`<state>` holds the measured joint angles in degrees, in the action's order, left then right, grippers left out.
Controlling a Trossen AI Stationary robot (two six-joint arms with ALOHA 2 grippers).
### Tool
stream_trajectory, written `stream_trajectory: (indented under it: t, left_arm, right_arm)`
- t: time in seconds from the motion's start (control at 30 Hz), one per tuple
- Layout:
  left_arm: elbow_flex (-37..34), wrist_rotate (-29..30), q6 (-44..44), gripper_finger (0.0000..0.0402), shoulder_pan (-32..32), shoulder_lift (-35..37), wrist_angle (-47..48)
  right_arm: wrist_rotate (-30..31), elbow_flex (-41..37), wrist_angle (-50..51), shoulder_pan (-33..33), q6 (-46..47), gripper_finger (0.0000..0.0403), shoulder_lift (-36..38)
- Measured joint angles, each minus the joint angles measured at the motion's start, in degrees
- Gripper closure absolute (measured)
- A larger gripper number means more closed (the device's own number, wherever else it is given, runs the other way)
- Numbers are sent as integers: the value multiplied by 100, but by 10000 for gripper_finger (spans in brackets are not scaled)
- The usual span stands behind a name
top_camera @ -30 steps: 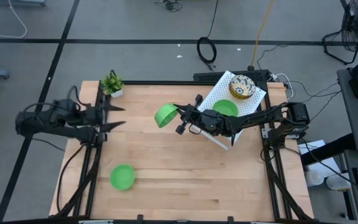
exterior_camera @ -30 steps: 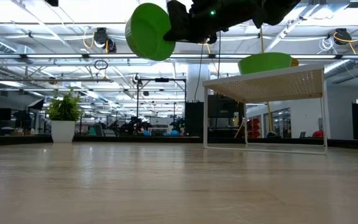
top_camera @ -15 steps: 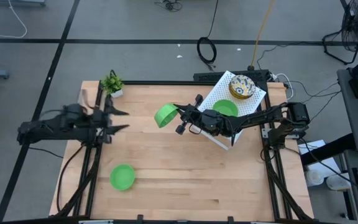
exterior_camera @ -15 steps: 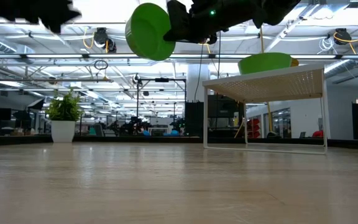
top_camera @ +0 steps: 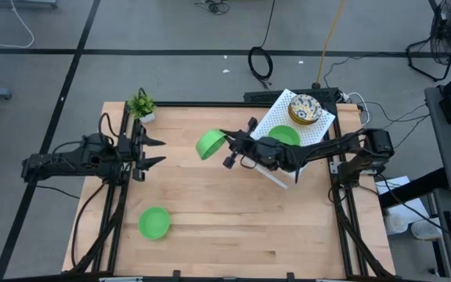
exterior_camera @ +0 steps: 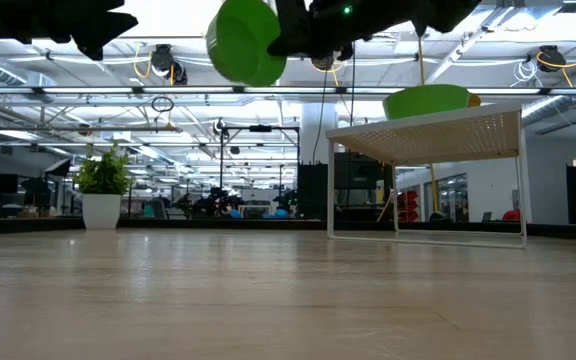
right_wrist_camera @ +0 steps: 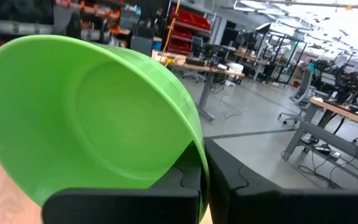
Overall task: Pick & Place Mini bowls
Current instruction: Stack the right green bowl on top of the other green bowl on the shelf
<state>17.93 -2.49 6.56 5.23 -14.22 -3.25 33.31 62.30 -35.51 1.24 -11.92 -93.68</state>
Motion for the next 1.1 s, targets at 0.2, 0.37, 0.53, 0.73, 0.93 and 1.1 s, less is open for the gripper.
stream_trajectory:
  t: [0.2,0.37,0.53,0.73,0.93,1.1]
  left_arm:
    - [0,1,40,178,0,0,0]
    - [0,1,49,178,0,0,0]
    - [2,2,69,178,0,0,1]
    - [2,7,78,178,0,0,2]
    - [4,151,77,179,0,0,2]
    - [4,549,74,178,-2,0,0]
  right_arm:
    - [-32,0,150,39,56,403,637]
    - [-44,17,1385,35,470,403,1379]
    - [-36,17,2662,-5,791,403,2105]
    - [-15,17,4172,-259,1598,403,3009]
    - [-233,1072,6670,-695,2628,403,3351]
    - [-1309,2770,8751,-1240,3078,403,2829]
